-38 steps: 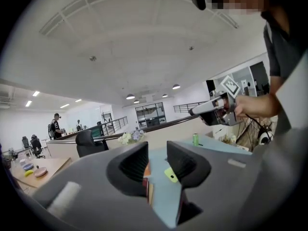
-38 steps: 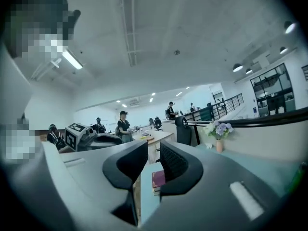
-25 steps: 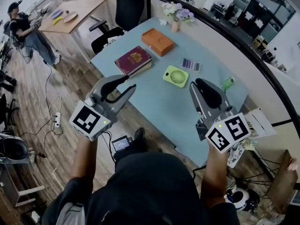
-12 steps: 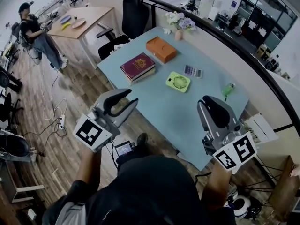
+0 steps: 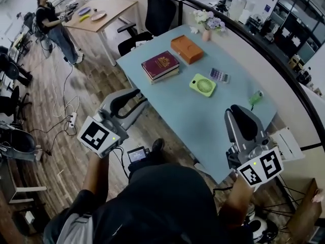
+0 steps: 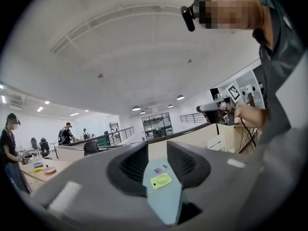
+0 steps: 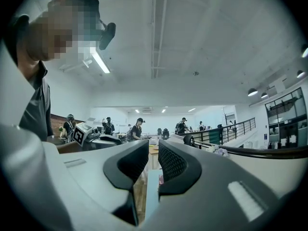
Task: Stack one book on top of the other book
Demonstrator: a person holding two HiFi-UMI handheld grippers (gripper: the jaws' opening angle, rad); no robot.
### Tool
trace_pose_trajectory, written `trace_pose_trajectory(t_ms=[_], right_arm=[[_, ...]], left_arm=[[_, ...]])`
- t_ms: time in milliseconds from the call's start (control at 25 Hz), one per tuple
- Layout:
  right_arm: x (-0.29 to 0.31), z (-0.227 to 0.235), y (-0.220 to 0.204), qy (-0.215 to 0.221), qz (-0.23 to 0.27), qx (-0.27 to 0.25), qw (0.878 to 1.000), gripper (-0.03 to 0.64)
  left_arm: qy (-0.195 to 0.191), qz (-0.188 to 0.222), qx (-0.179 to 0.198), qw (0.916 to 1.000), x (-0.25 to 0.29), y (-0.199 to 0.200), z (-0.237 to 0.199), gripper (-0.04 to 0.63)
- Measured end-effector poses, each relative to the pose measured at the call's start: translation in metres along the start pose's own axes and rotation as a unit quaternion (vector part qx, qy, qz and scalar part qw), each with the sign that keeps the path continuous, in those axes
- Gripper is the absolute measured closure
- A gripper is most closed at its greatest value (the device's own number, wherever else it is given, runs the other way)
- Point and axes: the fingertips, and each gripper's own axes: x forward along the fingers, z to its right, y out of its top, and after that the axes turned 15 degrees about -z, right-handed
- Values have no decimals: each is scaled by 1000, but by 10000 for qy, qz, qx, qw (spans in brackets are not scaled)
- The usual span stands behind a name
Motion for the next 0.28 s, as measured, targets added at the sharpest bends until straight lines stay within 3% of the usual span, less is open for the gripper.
trace_pose_trajectory(t_ms=[280], right_arm=[[5, 1, -5, 109, 6, 18, 9999, 552]], left_arm=[[156, -74, 29, 9998, -5, -8, -4, 420]])
